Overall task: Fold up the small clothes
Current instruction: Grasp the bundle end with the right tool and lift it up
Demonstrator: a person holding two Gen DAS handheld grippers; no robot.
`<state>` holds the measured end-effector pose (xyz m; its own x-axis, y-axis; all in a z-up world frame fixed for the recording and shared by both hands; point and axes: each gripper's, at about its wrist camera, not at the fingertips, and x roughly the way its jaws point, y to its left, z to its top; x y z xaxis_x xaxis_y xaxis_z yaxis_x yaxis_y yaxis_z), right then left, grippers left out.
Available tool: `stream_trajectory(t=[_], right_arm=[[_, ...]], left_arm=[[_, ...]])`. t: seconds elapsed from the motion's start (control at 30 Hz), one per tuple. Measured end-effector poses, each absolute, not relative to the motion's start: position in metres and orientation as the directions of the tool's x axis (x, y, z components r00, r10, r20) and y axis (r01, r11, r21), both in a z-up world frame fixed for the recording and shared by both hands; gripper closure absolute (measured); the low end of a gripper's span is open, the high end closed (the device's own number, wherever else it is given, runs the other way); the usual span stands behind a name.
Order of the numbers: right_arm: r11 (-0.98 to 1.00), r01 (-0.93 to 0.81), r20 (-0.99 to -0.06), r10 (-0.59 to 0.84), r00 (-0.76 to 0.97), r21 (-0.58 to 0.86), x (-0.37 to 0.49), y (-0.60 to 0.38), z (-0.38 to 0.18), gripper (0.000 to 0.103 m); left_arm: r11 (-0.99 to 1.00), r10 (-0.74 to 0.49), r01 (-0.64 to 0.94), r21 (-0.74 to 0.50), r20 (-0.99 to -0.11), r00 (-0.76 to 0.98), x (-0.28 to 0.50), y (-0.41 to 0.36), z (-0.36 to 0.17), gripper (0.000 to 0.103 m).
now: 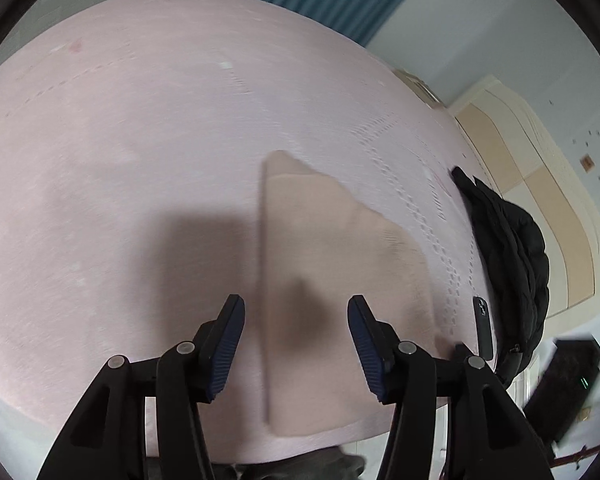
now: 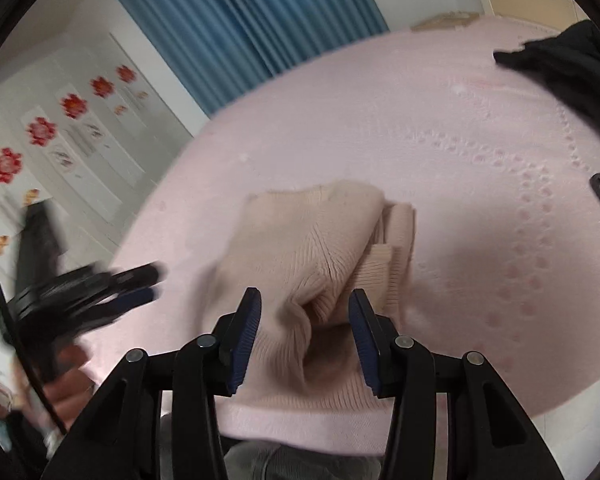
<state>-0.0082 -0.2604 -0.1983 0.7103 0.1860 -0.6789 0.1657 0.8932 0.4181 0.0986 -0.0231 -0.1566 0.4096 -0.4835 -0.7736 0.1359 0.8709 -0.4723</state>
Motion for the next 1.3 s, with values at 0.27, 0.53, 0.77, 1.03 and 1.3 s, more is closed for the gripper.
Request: stream_trajectory(t=[0.27,0.53,0.77,1.03,1.3], right_arm=[[0.92,0.04,-0.529,0.189,0.827,0.391,-0.023,-0.244,-0.177,0.098],[0.882,0.305,-0.735,0.067,0.674,0.36,-0.026,-0.275,-0.254,0.098],[0.893,0.278,-0.692,0.051,0.72,0.354,-0.015,-0.269,-0.221,0.073],[0.938,0.199,-0.692,0.056,0.72,0.282,0.031,-0.266,-0.211,0.092],[0.903,0.282,-0.749,0.063,0.659,0.324,0.016,-0.295,-0.255,0.093]], left_arm=[[0.835,-0.537,0.12,-0.537,-0.749,0.389,0.093,0.001,-0.175,0.052],[0.815,-0.576,0.176,-0.552,-0.741,0.346,0.095,-0.01,-0.18,0.052],[0.832,-0.554,0.207,-0.514,-0.758,0.345,0.095,-0.013,-0.179,0.052],[0.832,-0.555,0.208,-0.514,-0.755,0.35,0.098,-0.016,-0.174,0.052],[0.837,-0.548,0.196,-0.512,-0.771,0.325,0.098,-0.019,-0.186,0.052]])
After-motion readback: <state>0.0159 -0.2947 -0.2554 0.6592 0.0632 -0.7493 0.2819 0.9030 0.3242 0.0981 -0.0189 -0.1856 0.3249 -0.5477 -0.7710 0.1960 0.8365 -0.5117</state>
